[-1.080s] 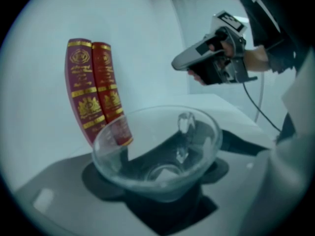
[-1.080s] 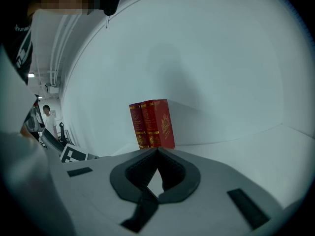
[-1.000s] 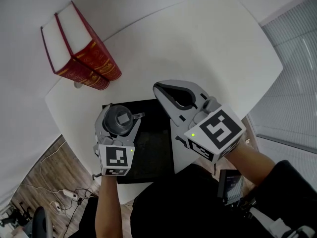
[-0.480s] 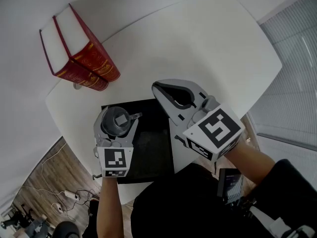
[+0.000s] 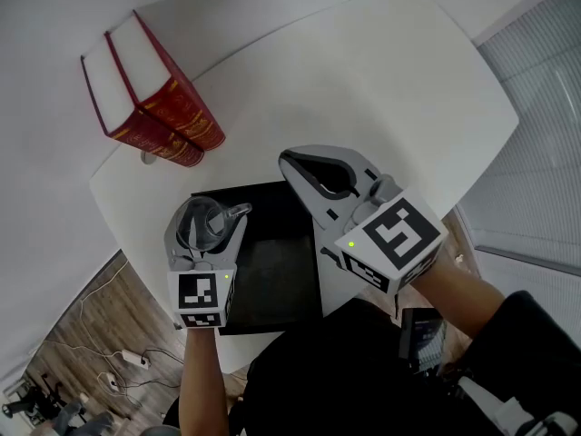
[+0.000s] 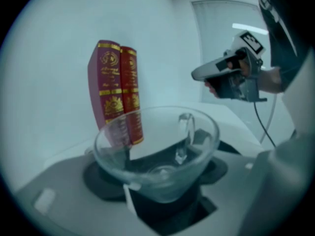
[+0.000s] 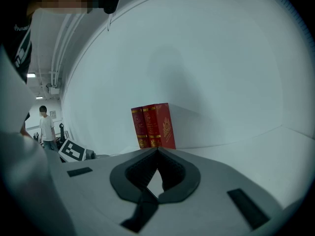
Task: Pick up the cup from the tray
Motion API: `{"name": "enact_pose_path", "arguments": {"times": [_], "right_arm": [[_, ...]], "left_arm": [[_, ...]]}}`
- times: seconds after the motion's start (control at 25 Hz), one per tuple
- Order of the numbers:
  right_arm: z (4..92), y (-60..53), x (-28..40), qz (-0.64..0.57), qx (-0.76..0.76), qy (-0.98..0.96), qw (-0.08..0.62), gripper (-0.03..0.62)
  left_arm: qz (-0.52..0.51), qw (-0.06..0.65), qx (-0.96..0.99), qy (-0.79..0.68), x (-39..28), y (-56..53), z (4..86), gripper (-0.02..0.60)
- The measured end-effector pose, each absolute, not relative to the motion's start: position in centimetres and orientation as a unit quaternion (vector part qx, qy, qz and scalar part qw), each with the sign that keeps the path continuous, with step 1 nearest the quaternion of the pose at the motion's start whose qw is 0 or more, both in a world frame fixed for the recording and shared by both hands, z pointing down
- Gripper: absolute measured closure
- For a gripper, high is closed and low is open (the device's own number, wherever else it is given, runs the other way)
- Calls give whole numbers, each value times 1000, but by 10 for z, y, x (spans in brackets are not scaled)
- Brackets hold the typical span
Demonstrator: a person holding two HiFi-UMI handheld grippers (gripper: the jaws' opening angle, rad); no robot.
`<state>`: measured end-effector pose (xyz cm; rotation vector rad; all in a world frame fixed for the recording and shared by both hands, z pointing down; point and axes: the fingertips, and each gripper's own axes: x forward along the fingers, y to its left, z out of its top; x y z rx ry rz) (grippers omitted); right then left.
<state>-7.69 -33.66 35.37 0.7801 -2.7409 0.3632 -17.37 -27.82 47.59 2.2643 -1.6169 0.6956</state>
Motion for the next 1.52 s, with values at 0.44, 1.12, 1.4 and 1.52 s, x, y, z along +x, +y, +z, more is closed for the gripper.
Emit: {"name": "enact_pose_path", "arguments": {"times": [0.44, 1.12, 1.4, 1.52], "right_arm": [[344, -333, -78, 122, 266, -949, 122, 580], [321, -319, -79, 102, 278, -949, 106, 580], [304, -304, -80, 88, 282, -951, 94, 580], [296, -300, -77, 84, 285, -951, 88, 580]], "left_arm": [[241, 131, 771, -575, -178, -270, 450, 198], [226, 153, 755, -596, -188, -243, 405, 198], [213, 149, 764, -591, -183, -227, 385, 198], [206, 144, 769, -588, -180, -221, 375, 198]]}}
